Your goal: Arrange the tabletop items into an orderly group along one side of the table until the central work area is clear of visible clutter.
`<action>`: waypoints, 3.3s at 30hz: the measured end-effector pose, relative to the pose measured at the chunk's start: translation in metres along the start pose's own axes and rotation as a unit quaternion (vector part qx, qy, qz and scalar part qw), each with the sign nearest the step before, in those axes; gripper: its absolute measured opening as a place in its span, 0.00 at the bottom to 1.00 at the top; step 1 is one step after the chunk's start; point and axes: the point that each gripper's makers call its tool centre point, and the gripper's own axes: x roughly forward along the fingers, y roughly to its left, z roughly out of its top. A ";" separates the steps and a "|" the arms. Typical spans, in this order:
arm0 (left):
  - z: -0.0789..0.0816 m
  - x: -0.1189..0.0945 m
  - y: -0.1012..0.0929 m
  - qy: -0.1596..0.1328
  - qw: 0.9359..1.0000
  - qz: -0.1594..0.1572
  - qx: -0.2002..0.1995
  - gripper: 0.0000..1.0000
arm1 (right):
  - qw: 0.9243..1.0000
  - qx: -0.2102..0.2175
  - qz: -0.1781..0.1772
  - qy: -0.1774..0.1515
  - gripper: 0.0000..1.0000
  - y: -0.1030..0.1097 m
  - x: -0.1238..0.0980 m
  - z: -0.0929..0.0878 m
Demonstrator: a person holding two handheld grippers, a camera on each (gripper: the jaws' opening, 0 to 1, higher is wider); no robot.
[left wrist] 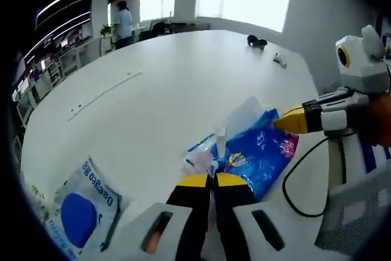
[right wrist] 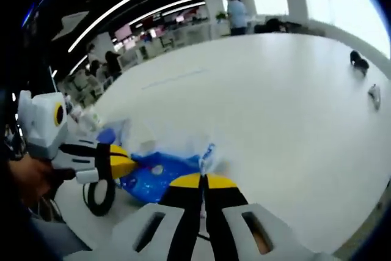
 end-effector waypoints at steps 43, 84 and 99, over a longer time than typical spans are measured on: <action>-0.032 -0.027 0.019 -0.007 0.996 0.006 -0.091 0.26 | 1.000 -0.016 -0.024 0.001 0.33 -0.001 0.006 -0.005; -0.068 -0.182 0.199 -0.170 0.935 0.184 -0.251 0.93 | 0.976 -0.156 0.149 0.027 0.80 0.173 0.082 0.042; -0.094 -0.177 0.232 -0.149 0.926 0.205 -0.279 0.98 | 0.969 -0.170 0.166 0.065 0.82 0.202 0.130 0.040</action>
